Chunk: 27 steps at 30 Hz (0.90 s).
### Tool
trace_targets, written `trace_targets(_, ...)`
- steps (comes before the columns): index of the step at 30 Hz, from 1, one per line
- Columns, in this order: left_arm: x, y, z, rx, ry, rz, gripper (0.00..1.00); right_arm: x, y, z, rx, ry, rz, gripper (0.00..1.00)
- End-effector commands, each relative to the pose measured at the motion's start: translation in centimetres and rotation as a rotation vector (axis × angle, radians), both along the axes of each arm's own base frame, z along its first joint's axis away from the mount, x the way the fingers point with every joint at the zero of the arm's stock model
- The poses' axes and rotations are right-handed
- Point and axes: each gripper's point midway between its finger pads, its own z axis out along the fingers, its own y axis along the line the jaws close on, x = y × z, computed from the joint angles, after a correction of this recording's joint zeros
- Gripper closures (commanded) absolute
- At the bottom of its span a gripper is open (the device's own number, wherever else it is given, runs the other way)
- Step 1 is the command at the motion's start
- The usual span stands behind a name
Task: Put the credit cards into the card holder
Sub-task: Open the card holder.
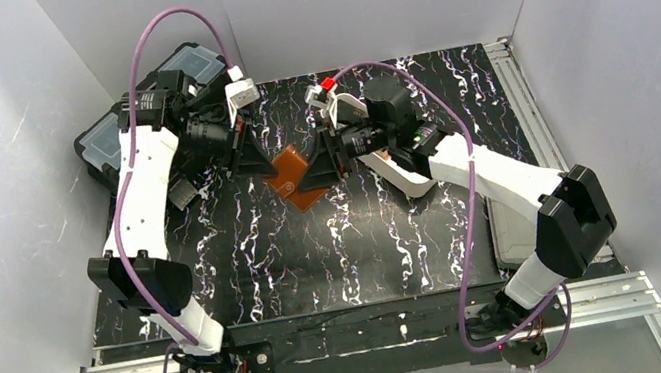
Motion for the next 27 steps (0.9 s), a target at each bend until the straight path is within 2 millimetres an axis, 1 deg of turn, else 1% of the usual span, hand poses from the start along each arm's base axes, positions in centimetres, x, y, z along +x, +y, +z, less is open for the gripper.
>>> trace_targets(1, -0.6, 0.2, 0.9, -0.007, 0.061, -0.005, 1.0, -2.4, -0.4, 0.5, 0.03, 0.01, 0.108, 0.66)
trace_targets(3, -0.4, 0.1, 1.0, -0.011, 0.072, -0.003, 1.0, -2.2, -0.3, 0.5, 0.022, 0.013, 0.101, 0.72)
trace_targets(4, -0.4, 0.1, 1.1, -0.012, 0.073, -0.002, 1.0, -2.1, -0.3, 0.5, 0.019, 0.009, 0.096, 0.77)
trace_targets(7, -0.4, 0.2, 1.0, 0.001, 0.062, 0.004, 1.0, -1.7, -0.3, 0.4, 0.006, -0.006, 0.068, 0.98)
trace_targets(8, -0.2, 0.3, 0.9, 0.011, 0.044, 0.012, 1.0, -1.4, -0.2, 0.3, 0.0, -0.013, 0.049, 0.99)
trace_targets(9, 0.3, 0.4, 0.7, 0.031, 0.033, 0.033, 0.91, -0.9, -0.1, 0.2, -0.012, -0.018, 0.02, 0.99)
trace_targets(10, 0.9, 0.7, 0.4, 0.06, 0.028, 0.067, 0.79, -0.5, -0.1, 0.1, -0.019, -0.028, -0.007, 0.99)
trace_targets(12, 2.1, 1.4, 0.0, 0.125, -0.005, 0.128, 0.61, 1.8, 0.0, -0.4, -0.066, -0.056, -0.146, 0.99)
trace_targets(13, 2.7, 1.9, 0.0, 0.158, -0.042, 0.161, 0.55, 3.0, -0.1, -0.7, -0.091, -0.07, -0.217, 0.99)
trace_targets(15, 3.5, 2.9, 0.1, 0.208, -0.123, 0.217, 0.48, 5.5, -0.7, -1.4, -0.159, -0.123, -0.369, 0.99)
trace_targets(16, 4.1, 3.3, 0.2, 0.23, -0.165, 0.259, 0.43, 7.0, -1.1, -1.6, -0.185, -0.137, -0.46, 0.99)
trace_targets(18, 4.8, 4.7, 0.5, 0.28, -0.252, 0.36, 0.4, 9.0, -2.0, -1.4, -0.215, -0.168, -0.599, 0.99)
trace_targets(19, 4.7, 5.0, 0.7, 0.287, -0.275, 0.384, 0.39, 10.1, -2.5, -1.1, -0.228, -0.187, -0.68, 0.99)
trace_targets(21, 3.9, 5.1, 0.9, 0.287, -0.278, 0.413, 0.38, 11.7, -3.3, -0.6, -0.26, -0.226, -0.818, 0.99)
trace_targets(22, 3.2, 4.9, 0.8, 0.28, -0.261, 0.418, 0.38, 12.1, -3.5, -0.2, -0.264, -0.248, -0.871, 0.99)
trace_targets(24, 2.0, 4.2, 0.2, 0.265, -0.207, 0.431, 0.39, 12.3, -3.3, 0.7, -0.253, -0.287, -0.937, 0.99)
trace_targets(27, 1.3, 2.7, -0.7, 0.219, -0.184, 0.457, 0.42, 12.2, -2.6, 1.8, -0.24, -0.318, -1.008, 0.99)
